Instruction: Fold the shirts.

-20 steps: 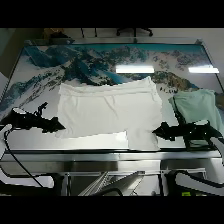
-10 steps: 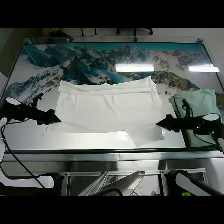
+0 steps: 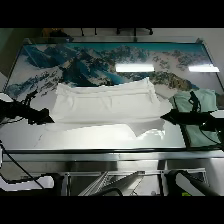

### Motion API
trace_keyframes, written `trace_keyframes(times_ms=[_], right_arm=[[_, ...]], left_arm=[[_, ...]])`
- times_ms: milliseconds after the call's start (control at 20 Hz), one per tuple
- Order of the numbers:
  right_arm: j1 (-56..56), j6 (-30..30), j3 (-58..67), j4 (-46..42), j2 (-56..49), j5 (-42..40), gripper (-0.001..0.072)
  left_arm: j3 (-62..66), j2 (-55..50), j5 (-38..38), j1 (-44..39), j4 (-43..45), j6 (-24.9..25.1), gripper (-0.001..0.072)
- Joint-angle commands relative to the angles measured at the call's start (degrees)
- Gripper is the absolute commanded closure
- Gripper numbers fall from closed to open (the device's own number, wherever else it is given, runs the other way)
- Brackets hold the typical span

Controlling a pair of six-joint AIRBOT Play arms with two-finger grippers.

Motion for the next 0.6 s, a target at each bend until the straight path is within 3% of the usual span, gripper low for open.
trace_keyframes(times_ms=[0, 350, 550], right_arm=[[1.03, -6.14, 5.14, 8.55, -4.74, -4.17, 0.0694], [11.56, -9.57, 29.14, 10.64, -29.97, -15.34, 0.0694], [13.44, -10.88, 39.39, 10.62, -41.18, -16.76, 0.0694]], left_arm=[[4.09, -0.24, 3.1, -0.83, 1.22, -1.14, 0.0694], [26.12, -13.62, 3.8, -7.67, 1.46, -5.66, 0.0694], [36.3, -23.23, 5.07, -8.92, 1.77, -8.59, 0.0694]])
